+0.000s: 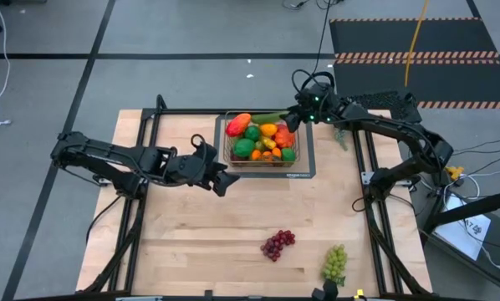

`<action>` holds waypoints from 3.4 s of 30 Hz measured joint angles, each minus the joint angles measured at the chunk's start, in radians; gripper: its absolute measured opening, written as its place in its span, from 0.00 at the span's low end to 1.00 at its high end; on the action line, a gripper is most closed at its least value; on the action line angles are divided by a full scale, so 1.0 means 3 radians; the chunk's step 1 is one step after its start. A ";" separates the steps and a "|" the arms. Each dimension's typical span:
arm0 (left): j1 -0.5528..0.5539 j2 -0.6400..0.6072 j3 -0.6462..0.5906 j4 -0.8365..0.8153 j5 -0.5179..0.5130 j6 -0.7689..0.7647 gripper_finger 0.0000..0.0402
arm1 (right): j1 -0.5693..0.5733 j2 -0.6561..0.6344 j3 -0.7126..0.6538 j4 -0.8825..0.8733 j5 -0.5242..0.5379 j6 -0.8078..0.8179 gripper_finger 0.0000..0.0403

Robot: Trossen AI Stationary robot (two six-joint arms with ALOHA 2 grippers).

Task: Build produce basket
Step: Put the green cucumber into the brown wire basket, then put the red grapes into the brown wire basket

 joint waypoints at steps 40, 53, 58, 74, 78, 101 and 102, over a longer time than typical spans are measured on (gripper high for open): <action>-0.0602 0.0642 -0.0004 0.1211 0.0087 0.0790 0.83 | 0.1134 -0.2570 0.0001 -0.2012 -0.0366 0.1156 0.61; -0.1050 0.2172 0.1142 0.0493 0.0326 -0.0319 0.83 | 0.1131 -0.2680 0.0001 -0.2346 -0.0587 0.0491 0.58; -0.1171 0.2789 0.1655 0.0399 0.0324 -0.0621 0.83 | 0.1130 -0.2683 0.0001 -0.2372 -0.0917 0.0414 0.58; -0.1118 0.3448 0.2268 -0.0234 0.0500 -0.0882 0.59 | 0.1130 -0.2752 0.0001 -0.2383 -0.1499 0.0553 0.58; -0.1121 0.3475 0.2229 -0.0294 0.0511 -0.0831 0.50 | 0.1130 -0.2754 0.0001 -0.2399 -0.1498 0.0501 0.58; -0.0844 0.3644 0.2243 -0.0384 0.0499 -0.0574 0.37 | 0.1129 -0.2739 0.0001 -0.2394 -0.1466 0.0511 0.58; -0.0837 0.3643 0.2243 -0.0415 0.0471 -0.0573 0.37 | 0.1129 -0.2739 0.0001 -0.2394 -0.1465 0.0511 0.58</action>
